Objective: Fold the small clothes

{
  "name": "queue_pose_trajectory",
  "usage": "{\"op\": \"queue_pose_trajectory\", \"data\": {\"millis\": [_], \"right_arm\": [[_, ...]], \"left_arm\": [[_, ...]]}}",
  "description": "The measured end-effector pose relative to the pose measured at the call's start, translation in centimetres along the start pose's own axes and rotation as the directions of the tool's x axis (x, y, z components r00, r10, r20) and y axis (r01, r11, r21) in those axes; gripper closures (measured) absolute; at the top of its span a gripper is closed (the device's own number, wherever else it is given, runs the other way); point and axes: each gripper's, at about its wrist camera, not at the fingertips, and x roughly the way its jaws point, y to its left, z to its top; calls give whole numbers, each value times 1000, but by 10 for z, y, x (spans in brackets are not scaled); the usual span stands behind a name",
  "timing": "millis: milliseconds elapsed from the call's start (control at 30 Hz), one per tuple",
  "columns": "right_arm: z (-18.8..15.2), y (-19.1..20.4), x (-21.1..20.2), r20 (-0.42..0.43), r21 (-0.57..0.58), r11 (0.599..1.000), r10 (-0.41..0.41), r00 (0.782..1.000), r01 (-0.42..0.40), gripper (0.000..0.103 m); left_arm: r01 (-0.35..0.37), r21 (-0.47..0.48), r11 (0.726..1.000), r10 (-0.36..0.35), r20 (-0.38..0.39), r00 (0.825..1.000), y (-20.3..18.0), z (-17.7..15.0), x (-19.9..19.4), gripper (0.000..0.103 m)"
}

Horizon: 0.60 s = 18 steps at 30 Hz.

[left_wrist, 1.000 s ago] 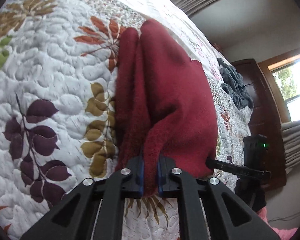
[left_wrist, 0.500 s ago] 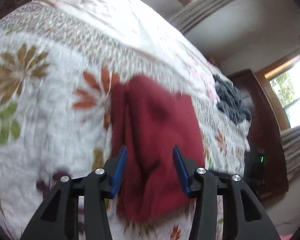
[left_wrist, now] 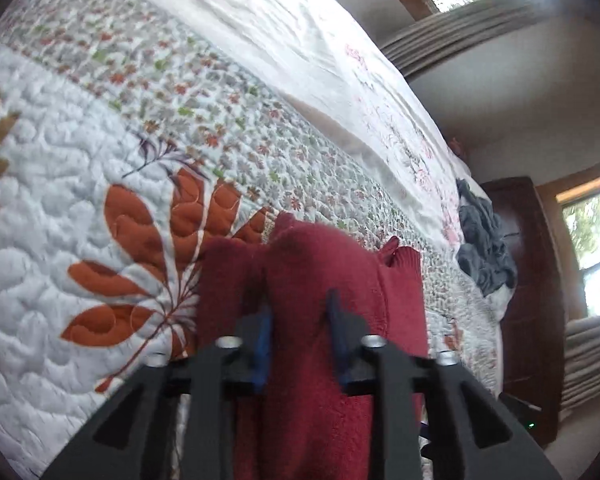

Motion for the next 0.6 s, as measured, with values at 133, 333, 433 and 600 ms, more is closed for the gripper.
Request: {"op": "queue_pose_trajectory", "data": {"millis": [133, 333, 433, 600], "right_arm": [[0, 3, 2, 0, -10, 1000, -5, 1000, 5, 46], [-1, 7, 14, -19, -22, 999, -25, 999, 25, 48], [0, 6, 21, -31, -14, 999, -36, 999, 35, 49], [-1, 5, 19, -29, -4, 1000, -25, 999, 24, 48]], "left_arm": [[21, 51, 998, -26, 108, 994, -13, -6, -29, 92], [-37, 43, 998, 33, 106, 994, 16, -6, -26, 94], [-56, 35, 998, 54, 61, 997, 30, -5, -6, 93], [-34, 71, 997, 30, 58, 998, 19, -8, -24, 89]]}}
